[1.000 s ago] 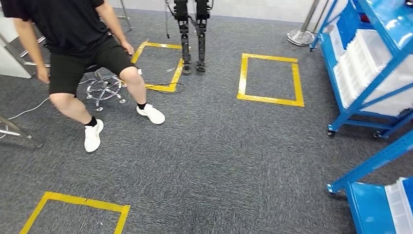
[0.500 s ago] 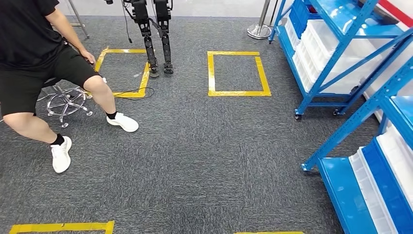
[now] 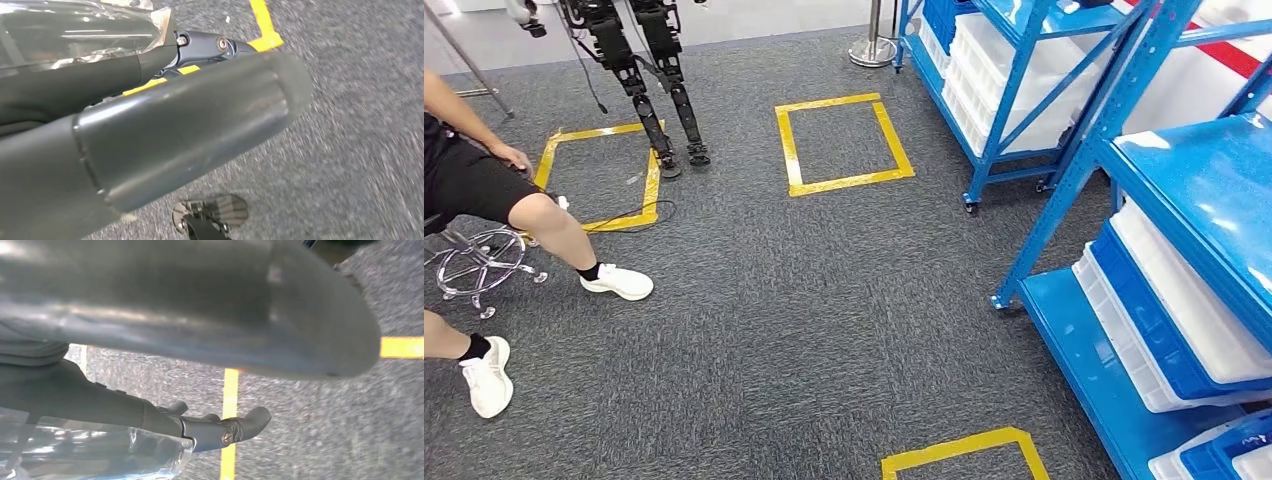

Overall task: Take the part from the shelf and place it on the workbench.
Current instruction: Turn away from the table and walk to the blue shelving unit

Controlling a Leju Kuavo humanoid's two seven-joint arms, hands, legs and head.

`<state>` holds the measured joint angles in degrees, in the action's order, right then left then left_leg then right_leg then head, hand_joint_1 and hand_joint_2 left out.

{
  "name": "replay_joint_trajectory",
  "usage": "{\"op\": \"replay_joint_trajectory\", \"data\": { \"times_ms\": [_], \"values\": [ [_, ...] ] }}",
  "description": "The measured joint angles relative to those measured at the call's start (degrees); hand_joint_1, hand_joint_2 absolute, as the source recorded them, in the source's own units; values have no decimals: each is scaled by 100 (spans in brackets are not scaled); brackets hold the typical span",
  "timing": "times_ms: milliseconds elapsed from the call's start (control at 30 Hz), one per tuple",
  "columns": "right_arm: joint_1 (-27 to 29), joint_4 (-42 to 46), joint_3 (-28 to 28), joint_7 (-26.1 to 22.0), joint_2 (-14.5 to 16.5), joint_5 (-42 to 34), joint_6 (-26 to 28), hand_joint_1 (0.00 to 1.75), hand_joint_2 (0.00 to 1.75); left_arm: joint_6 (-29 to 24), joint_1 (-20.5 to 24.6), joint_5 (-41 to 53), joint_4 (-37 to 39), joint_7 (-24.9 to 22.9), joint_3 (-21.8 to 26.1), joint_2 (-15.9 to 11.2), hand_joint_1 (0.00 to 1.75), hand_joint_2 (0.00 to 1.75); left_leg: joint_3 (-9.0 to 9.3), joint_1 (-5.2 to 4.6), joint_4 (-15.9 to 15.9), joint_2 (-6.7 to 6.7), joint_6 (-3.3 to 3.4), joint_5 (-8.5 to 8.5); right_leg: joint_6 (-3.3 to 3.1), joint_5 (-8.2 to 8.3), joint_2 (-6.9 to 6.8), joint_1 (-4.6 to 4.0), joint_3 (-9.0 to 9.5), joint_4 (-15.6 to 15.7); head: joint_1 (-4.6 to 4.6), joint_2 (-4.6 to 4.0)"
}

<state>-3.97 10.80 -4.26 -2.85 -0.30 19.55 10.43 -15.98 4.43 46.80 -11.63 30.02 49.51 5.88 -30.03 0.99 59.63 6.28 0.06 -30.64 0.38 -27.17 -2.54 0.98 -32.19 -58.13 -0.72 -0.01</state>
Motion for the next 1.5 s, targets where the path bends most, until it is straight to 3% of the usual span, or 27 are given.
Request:
{"op": "replay_joint_trajectory", "data": {
  "times_ms": [67,100,133,167,200,233,300,367,467,533,600,667,700,733,800,867,900,967,1033,1100,1167,1200,1233,1333,1400,1467,1500],
  "values": [
    [-3,0,0,4,3,1,2,0,0,-4,-10,1,2,-1,2,5,0,0,-245,29,575,-405,-32,-356,-72,30,144,16,12,13,23,0],
    [-9,0,0,7,2,1,2,0,0,-7,-25,1,3,-3,6,9,0,0,-436,32,967,-539,-34,-544,-100,38,228,0,6,11,31,-1],
    [-11,0,0,8,7,1,2,0,0,-10,-40,1,4,-7,13,11,0,0,-608,32,1293,-603,-34,-658,-111,41,321,-20,3,10,31,-1],
    [-10,0,0,9,10,1,2,0,0,-14,-51,0,4,-10,25,11,0,0,-712,31,1457,-630,-28,-658,-116,41,414,-39,5,8,31,-1],
    [-4,0,0,11,13,1,2,0,0,-17,-53,-1,4,-13,37,11,0,0,-714,31,1395,-645,-15,-534,-116,41,504,-51,14,6,31,-1],
    [1,0,0,14,14,1,2,0,0,-20,-52,-1,4,-12,46,11,0,0,-617,31,1129,-673,4,-322,-115,41,588,-57,27,5,31,-1],
    [-4,0,0,16,15,1,2,0,0,-17,-49,-2,4,-2,57,10,0,0,-319,36,383,-897,49,89,-107,39,740,-74,34,-5,31,-2],
    [-17,0,0,16,19,1,2,0,0,-10,-48,-1,4,11,64,10,0,0,-162,21,-22,-1056,86,222,-64,51,867,-84,-4,-10,27,-1],
    [3,0,0,16,11,0,2,0,0,13,-24,1,3,20,67,17,0,0,-135,-17,-117,-901,179,253,35,80,974,-67,-99,-17,28,-1],
    [13,0,0,16,6,-1,2,0,0,22,-15,2,4,25,67,26,0,0,-98,-7,-212,-761,249,309,51,-54,736,-80,-267,-287,6,0],
    [-3,0,0,16,8,-3,3,0,0,27,-29,3,4,29,67,26,0,0,-84,-19,-252,-598,281,322,26,-340,444,-76,-610,-944,-18,0],
    [-5,0,0,16,7,-6,3,0,0,28,-37,6,4,27,67,22,0,0,-92,-32,-250,-427,289,315,54,-505,355,-39,-878,-1476,-27,-1],
    [5,0,0,16,8,-6,3,0,0,28,-38,7,4,26,67,22,0,0,-95,-33,-249,-350,285,308,100,-473,322,-12,-863,-1465,-29,-1],
    [15,0,0,16,5,-7,3,0,0,28,-37,8,4,26,67,25,0,0,-91,-28,-248,-280,274,301,160,-371,275,19,-730,-1239,-31,-1],
    [17,0,0,15,8,-8,3,0,0,28,-37,9,2,25,67,25,0,0,-67,-33,-236,-148,218,266,255,-122,28,65,-295,-471,-37,-1],
    [-5,0,0,13,16,-8,3,0,0,24,-34,9,-1,24,67,19,0,0,-26,-49,-222,-28,129,219,234,-8,-155,51,-44,-33,-20,-1],
    [-9,0,0,13,18,-8,3,0,0,22,-27,10,-3,22,67,14,0,0,0,-51,-222,33,87,199,192,-5,-150,27,-46,-5,-11,-1],
    [4,0,0,11,10,-8,2,0,0,17,3,14,-3,17,67,16,0,0,51,-4,-212,92,13,160,108,2,0,41,-45,2,8,-1],
    [17,0,-1,13,-1,-8,2,0,0,13,25,20,-3,12,67,22,0,0,-24,44,40,-150,-38,-42,25,23,127,72,-13,16,21,0],
    [8,0,-2,14,-1,-7,2,0,0,7,12,25,-2,4,66,27,0,0,-328,59,721,-493,-47,-426,-40,34,257,48,-3,17,37,0],
    [3,0,-2,14,10,-5,3,0,0,-3,-15,27,0,-5,65,29,0,0,-659,57,1352,-611,-30,-643,-71,34,419,-4,-2,15,40,0],
    [10,0,-2,14,14,-5,3,0,0,-9,-24,26,0,-8,65,28,0,0,-713,55,1404,-630,-11,-582,-77,36,506,-22,4,13,40,0],
    [16,0,-2,14,16,-5,3,0,0,-12,-27,26,0,-9,65,28,0,0,-662,54,1232,-653,13,-413,-80,37,592,-34,13,12,40,0],
    [15,0,-2,14,20,-5,3,0,0,-18,-26,30,0,-9,66,28,0,0,-225,49,189,-933,86,138,-66,42,824,-55,28,5,37,0],
    [15,0,-2,14,22,-5,2,0,0,-20,-20,44,0,-7,66,28,0,0,-112,15,-76,-1028,105,197,-21,60,938,-58,-12,8,34,0],
    [36,0,-2,14,15,-5,3,0,0,-20,-8,60,0,-4,65,36,0,0,-87,-7,-142,-896,162,240,51,83,1014,-51,-75,25,34,-1],
    [46,0,-2,14,14,-5,4,0,0,-20,-2,66,0,-2,65,42,0,0,-67,-8,-199,-834,202,273,77,64,939,-54,-113,-12,31,-1]
  ]
}}
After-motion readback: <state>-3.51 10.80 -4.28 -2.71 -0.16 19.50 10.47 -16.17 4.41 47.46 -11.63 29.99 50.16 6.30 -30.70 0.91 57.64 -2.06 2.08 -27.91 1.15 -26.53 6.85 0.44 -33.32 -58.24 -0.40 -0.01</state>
